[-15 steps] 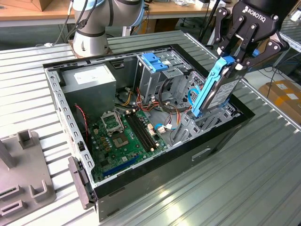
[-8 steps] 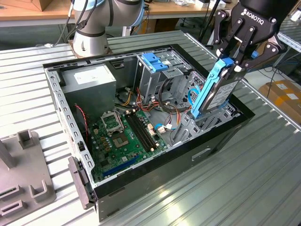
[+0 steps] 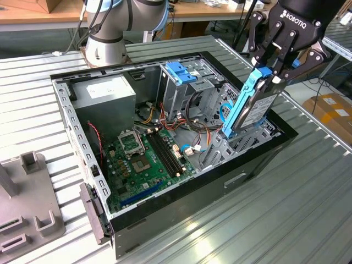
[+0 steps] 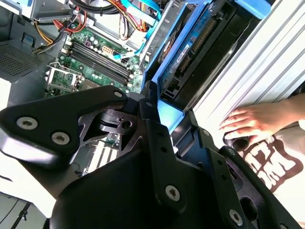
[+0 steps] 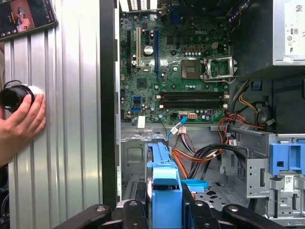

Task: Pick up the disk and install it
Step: 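Pick up the disk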

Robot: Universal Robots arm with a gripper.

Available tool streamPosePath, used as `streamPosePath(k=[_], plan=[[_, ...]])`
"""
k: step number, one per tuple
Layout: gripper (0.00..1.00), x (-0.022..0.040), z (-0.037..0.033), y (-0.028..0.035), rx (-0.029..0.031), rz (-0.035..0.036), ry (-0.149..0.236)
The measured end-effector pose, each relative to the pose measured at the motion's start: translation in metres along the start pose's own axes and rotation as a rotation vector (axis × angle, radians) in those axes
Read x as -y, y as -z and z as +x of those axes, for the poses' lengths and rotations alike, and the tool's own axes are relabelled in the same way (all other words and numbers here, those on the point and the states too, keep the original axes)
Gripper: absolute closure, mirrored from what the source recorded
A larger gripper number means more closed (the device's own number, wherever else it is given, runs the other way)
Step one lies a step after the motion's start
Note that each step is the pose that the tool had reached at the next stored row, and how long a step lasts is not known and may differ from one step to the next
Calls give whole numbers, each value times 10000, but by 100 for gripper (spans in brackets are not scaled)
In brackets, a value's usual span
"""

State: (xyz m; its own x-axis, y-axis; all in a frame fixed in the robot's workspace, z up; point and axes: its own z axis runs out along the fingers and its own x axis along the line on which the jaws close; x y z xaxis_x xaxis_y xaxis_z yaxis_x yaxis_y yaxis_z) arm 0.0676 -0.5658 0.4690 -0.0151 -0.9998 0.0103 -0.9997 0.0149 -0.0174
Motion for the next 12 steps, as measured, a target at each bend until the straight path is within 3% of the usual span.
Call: streamPosePath(k=[12], plan=[[64,-7,-25,-36,0,0,0]])
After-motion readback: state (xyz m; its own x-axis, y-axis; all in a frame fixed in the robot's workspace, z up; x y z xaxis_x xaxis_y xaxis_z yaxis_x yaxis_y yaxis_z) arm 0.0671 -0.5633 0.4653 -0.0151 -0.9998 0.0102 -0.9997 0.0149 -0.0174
